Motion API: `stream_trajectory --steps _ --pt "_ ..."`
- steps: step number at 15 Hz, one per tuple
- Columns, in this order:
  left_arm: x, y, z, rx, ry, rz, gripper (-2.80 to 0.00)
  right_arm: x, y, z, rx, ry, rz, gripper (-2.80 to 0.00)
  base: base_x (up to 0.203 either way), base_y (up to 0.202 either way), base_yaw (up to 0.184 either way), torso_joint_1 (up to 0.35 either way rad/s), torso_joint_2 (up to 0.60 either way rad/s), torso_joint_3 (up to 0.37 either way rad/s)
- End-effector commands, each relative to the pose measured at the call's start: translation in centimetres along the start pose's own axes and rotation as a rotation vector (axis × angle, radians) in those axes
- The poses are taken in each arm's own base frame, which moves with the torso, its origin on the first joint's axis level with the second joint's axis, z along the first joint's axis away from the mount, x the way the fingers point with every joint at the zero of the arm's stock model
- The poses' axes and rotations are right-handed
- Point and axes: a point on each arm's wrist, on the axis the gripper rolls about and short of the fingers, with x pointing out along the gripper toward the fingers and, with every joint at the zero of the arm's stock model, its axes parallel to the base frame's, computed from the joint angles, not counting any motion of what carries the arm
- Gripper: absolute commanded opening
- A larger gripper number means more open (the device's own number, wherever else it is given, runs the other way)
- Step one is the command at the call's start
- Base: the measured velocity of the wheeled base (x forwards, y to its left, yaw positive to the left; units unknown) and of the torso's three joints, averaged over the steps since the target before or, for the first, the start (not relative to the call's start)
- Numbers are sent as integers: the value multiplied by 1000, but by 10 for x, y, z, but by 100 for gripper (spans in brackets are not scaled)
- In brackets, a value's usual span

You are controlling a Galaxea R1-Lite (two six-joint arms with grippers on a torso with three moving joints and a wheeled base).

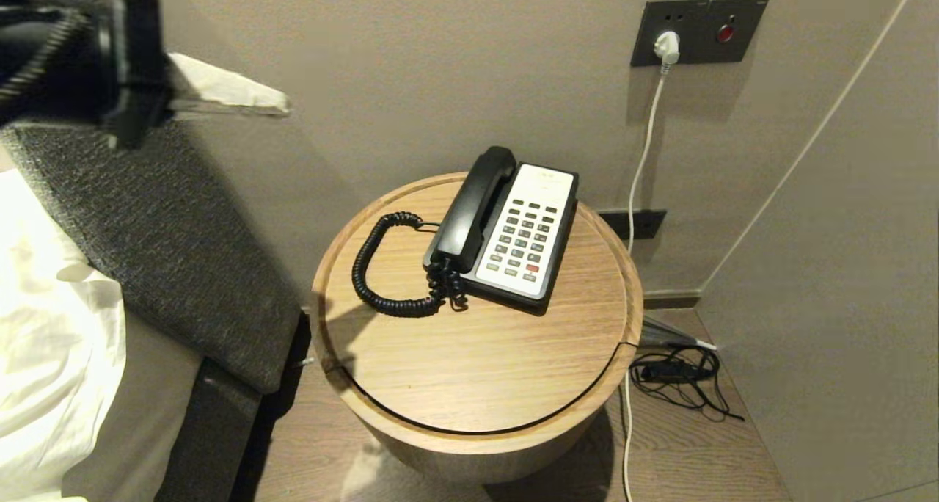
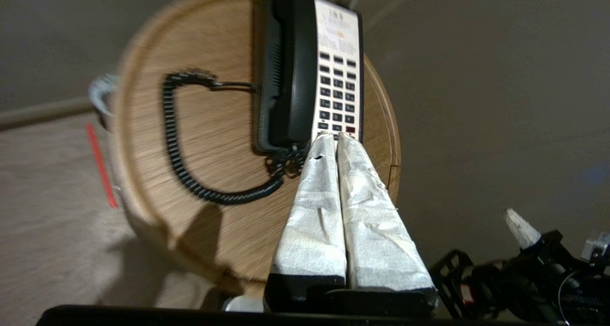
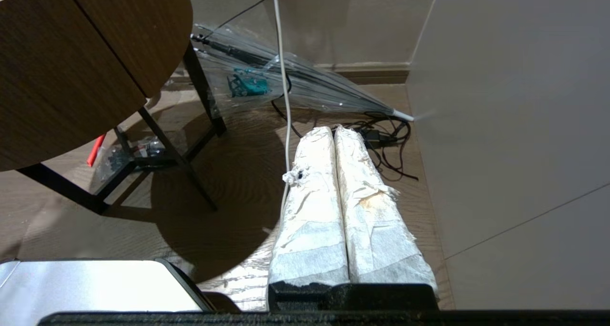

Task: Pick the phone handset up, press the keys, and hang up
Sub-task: Pick up the desk phone handset

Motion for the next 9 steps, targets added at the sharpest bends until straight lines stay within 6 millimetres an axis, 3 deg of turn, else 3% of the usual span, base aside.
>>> stream_trajectory --steps 1,3,9 --pt "63 2 -5 8 128 -3 -280 0 0 0 -1 2 0 -280 0 0 0 0 0 0" --pt "89 -6 -14 68 187 21 -280 0 0 0 -1 2 0 -280 0 0 0 0 0 0" --pt "126 -15 -19 177 227 117 -280 0 0 0 -1 2 0 -280 0 0 0 0 0 0"
